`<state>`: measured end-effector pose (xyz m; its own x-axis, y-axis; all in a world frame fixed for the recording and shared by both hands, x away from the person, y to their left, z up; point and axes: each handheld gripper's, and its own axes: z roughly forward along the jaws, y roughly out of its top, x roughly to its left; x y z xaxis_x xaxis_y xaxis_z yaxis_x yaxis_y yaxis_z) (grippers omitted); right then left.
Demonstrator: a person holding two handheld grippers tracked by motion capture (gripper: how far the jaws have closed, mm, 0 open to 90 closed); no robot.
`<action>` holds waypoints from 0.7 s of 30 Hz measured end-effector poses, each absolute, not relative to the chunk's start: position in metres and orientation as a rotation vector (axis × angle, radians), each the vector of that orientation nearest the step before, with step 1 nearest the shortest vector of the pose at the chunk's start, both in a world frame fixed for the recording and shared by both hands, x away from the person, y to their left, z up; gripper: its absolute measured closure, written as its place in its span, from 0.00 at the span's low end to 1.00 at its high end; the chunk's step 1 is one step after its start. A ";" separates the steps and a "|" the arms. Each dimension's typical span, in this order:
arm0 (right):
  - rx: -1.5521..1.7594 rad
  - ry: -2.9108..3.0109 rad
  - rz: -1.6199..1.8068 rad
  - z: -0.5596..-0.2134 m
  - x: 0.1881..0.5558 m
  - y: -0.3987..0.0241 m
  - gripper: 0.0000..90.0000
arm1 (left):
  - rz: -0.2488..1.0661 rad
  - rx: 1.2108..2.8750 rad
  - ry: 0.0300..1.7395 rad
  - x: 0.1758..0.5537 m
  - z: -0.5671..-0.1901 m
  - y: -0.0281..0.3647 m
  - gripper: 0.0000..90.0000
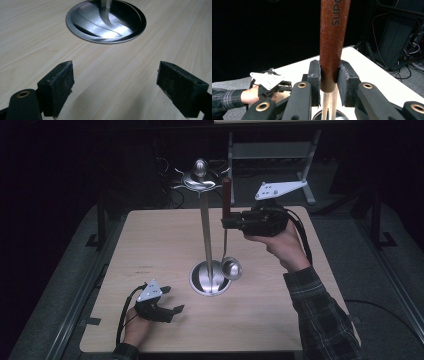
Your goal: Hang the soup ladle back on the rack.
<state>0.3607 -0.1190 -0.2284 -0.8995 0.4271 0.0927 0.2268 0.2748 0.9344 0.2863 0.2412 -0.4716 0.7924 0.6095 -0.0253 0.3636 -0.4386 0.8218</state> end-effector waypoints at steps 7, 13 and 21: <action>0.611 2.357 1.668 -0.227 0.361 -0.117 0.82 | 0.343 2.076 0.721 0.286 -0.472 0.241 0.16; 0.607 2.357 1.672 -0.228 0.362 -0.117 0.81 | 0.342 2.076 0.721 0.286 -0.472 0.241 0.16; 0.609 2.351 1.676 -0.229 0.361 -0.118 0.79 | 0.342 2.076 0.720 0.286 -0.472 0.241 0.16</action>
